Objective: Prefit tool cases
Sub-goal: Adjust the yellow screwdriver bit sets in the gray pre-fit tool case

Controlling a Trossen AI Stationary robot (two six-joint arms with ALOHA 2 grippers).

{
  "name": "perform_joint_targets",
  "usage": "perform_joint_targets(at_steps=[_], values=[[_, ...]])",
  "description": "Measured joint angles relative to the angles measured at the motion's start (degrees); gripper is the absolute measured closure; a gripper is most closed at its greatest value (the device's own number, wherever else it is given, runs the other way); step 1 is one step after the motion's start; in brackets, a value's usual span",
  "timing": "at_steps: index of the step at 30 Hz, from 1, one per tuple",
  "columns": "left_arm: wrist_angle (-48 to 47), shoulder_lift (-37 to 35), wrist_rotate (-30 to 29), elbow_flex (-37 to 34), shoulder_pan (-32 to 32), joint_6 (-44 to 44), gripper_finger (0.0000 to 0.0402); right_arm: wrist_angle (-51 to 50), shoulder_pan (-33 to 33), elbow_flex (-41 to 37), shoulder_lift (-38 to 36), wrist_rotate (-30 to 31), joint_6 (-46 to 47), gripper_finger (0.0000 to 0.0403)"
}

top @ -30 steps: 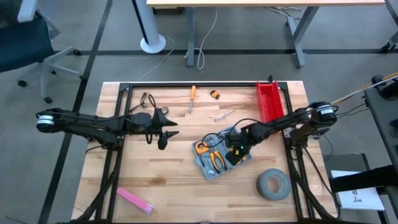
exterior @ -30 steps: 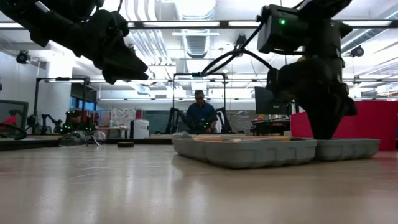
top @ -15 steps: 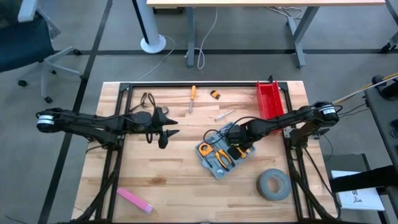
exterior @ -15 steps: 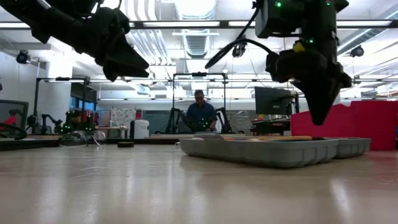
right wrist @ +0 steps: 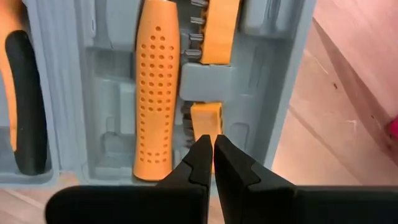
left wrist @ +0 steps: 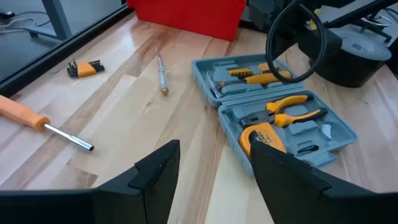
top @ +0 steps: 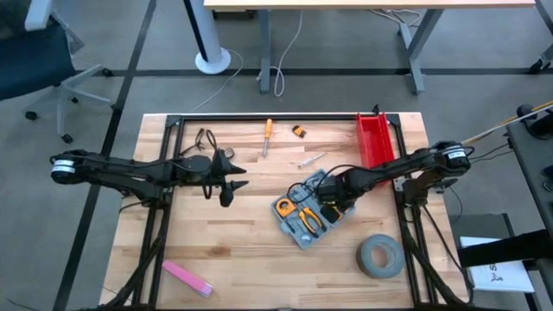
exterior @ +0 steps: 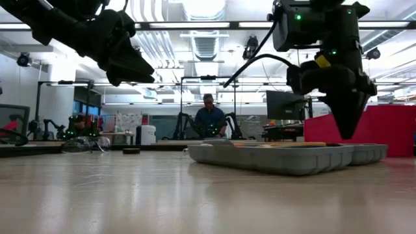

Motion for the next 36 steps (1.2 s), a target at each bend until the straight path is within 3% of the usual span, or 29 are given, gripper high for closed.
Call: perform_joint_targets(at_steps=[4,10,22,36], values=[[0.22,0.00,-0.02,0.00,0.00,0.00,0.0198,4.92,-0.41,-3.27,-0.02,-0.05,-0.56,0.0403],[0.61,0.00,-0.08,0.00,0.00,0.19,0.0198,17.25,-1.88,-10.42,-0.24,-5.44,0.81,0.0403],[0.40,-0.21,-0.05,0.00,0.00,-0.04,0.0198,7.45,-1.88,-2.69,-1.51,-1.35,-1.04,0.0403],[0.28,-0.70,0.00,0.00,0.00,0.20,0.0198,5.28,-2.64,-3.54,-1.51,0.17,-2.43,0.0403]])
